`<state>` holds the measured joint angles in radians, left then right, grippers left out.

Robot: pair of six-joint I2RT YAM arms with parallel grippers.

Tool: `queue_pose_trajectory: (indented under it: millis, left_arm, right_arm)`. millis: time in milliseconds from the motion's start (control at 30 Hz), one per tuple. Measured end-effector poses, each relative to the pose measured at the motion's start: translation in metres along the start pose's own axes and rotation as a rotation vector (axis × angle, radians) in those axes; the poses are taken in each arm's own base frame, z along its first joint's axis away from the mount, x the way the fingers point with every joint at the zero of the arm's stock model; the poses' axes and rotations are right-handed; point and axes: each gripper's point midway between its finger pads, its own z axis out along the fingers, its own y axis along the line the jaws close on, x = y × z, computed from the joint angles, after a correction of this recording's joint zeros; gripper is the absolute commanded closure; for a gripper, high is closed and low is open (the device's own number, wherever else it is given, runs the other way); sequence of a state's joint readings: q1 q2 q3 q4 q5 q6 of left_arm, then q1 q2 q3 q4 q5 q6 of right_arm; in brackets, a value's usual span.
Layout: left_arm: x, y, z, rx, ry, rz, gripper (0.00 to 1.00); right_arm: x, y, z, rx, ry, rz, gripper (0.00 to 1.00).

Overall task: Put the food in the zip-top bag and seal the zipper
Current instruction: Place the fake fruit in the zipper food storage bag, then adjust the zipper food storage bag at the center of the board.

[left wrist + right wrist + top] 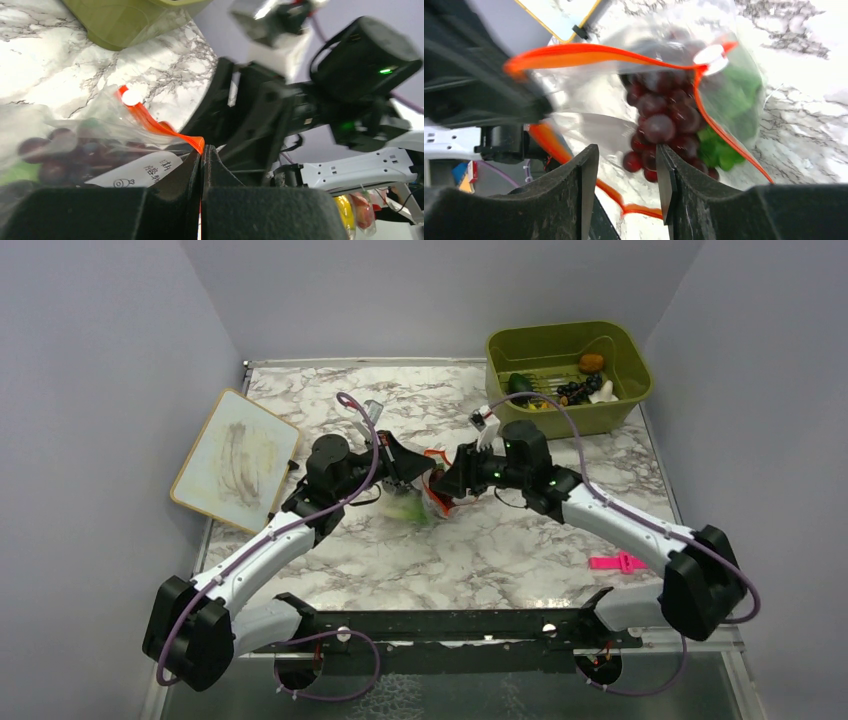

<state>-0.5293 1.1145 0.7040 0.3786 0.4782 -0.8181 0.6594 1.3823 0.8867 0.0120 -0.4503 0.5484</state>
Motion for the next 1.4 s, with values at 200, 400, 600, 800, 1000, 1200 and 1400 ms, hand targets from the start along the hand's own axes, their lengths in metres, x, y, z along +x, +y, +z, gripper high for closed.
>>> queue_pose_trajectory:
  millis: [200, 400, 600, 800, 1000, 1200, 1400]
  left_arm:
    - [0.0, 0.003, -0.001, -0.03, 0.021, 0.048, 1.0]
    - [-0.005, 0.005, -0.004, -0.066, 0.031, 0.104, 1.0]
    - [-0.004, 0.007, -0.006, -0.08, 0.038, 0.115, 1.0]
    - [-0.002, 0.008, -0.008, -0.087, 0.046, 0.119, 1.0]
    - [0.001, 0.01, -0.011, -0.097, 0.058, 0.125, 1.0]
    - [0.0, 0.008, -0.012, -0.096, 0.053, 0.129, 1.0]
    - [0.0, 0.011, -0.013, -0.113, 0.059, 0.132, 1.0]
  right_arm:
    - [-0.022, 0.019, -0.043, 0.046, -0.039, -0.141, 0.52]
    - [-0.022, 0.016, -0.067, 0.12, -0.026, -0.207, 0.51]
    - [-0.001, 0.0, -0.065, 0.148, 0.013, -0.2, 0.47]
    - [0.034, -0.037, -0.053, 0.243, 0.104, -0.156, 0.46]
    - [0.026, -0.045, -0.051, 0.279, 0.073, -0.187, 0.45]
    - [0.025, -0.052, -0.037, 0.271, 0.072, -0.199, 0.62]
    - [0.032, -0.056, -0.024, 0.262, 0.113, -0.171, 0.99]
